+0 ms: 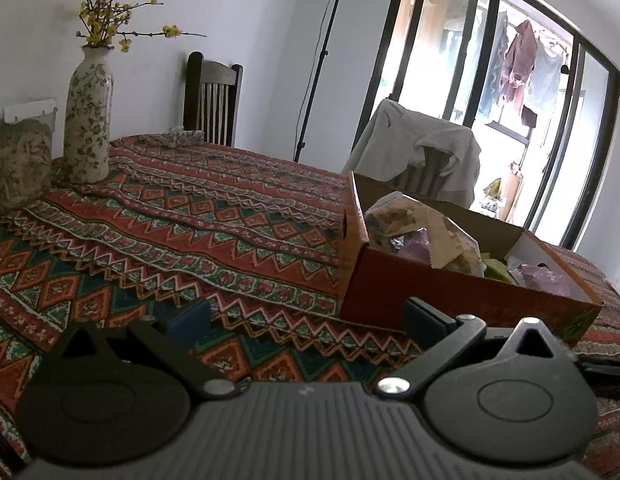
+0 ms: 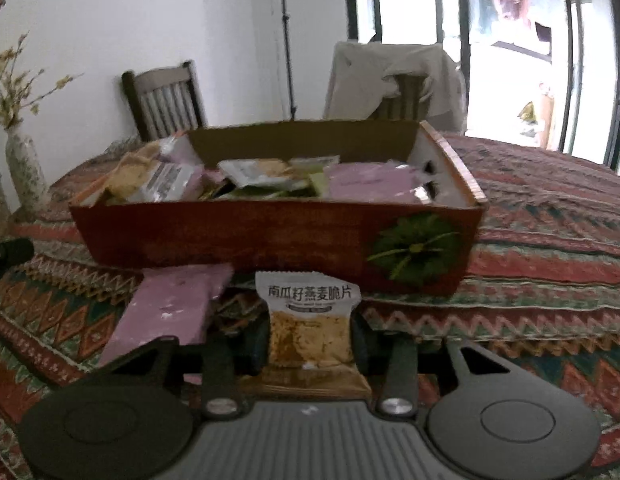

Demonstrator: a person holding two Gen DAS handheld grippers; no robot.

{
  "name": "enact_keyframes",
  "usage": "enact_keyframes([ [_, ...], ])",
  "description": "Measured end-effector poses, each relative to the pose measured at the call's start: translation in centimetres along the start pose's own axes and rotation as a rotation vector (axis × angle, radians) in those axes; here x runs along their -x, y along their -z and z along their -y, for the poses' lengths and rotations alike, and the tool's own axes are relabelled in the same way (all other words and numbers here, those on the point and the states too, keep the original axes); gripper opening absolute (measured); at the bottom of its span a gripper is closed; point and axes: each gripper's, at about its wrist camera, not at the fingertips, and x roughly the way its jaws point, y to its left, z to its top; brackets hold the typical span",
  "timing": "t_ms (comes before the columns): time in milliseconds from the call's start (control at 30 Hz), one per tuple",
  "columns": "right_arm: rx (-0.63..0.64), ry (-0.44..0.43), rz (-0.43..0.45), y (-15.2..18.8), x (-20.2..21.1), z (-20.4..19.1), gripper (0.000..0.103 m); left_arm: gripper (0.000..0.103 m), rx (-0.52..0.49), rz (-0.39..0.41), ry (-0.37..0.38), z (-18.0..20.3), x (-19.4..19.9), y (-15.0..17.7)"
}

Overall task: Organize snacks
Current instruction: 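Grasp a white printed cracker packet with the right gripper, then grasp a pink packet with the left gripper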

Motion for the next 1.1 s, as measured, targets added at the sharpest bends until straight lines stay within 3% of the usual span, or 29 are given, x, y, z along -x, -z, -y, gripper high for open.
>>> enact_keyframes([
  [267, -0.033, 0.090, 0.117, 0.6, 3.0, 3.5, 0.040, 0.103, -0.027, -0.020, -0.020, 0.4, -0.4, 0.1],
  [467, -0.050, 0.125, 0.151, 1.3, 3.1, 4.8, 0.040, 0.103, -0.064, -0.062, -0.013, 1.7, -0.6, -0.1],
  [867, -0.086, 0.111, 0.194, 1.7, 3.6, 5.0, 0.040, 0.103, -0.158, -0.175, 0.101, 9.9, -2.1, 0.4],
  [1100, -0.107, 0.112, 0.206, 1.8, 3.7, 5.3, 0.040, 0.103, -0.197, -0.251, 0.080, 13.8, -3.8, 1.4],
])
